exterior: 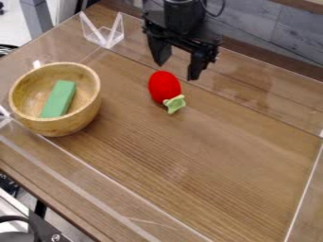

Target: Put the green stick in the brown bowl

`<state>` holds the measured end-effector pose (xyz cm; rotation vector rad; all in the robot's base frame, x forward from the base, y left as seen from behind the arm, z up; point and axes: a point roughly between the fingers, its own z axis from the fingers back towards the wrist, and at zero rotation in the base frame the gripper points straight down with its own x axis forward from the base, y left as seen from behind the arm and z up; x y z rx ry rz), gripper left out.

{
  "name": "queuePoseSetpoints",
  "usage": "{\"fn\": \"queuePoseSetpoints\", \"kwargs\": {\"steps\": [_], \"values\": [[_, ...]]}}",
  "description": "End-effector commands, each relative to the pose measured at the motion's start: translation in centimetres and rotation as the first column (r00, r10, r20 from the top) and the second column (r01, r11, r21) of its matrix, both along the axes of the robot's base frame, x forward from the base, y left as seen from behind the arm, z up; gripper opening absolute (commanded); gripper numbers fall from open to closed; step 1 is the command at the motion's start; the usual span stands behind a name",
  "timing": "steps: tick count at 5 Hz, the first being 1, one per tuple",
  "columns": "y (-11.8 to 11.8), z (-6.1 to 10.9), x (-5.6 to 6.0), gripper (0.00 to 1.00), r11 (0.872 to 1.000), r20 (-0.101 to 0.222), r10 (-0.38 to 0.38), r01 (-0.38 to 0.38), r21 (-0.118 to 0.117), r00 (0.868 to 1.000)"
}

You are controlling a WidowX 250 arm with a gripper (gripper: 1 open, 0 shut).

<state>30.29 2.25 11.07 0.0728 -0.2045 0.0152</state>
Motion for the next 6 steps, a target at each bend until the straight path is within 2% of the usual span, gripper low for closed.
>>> {"fn": "queuePoseSetpoints", "kwargs": {"steps": [1, 3, 5, 6], "values": [[0.9, 0.9, 0.8, 1.0, 1.0, 0.037, 0.028, -0.028, 0.004, 0.999], [-1.8, 0.6, 0.5, 1.0, 0.997, 0.024, 0.079, -0.079, -0.011, 0.997], [-0.7, 1.2, 1.4, 1.0, 0.989, 0.023, 0.149, -0.15, 0.008, 0.989], [-0.2, 2.4, 1.2, 0.0, 0.994, 0.017, 0.111, -0.111, 0.015, 0.994]]}}
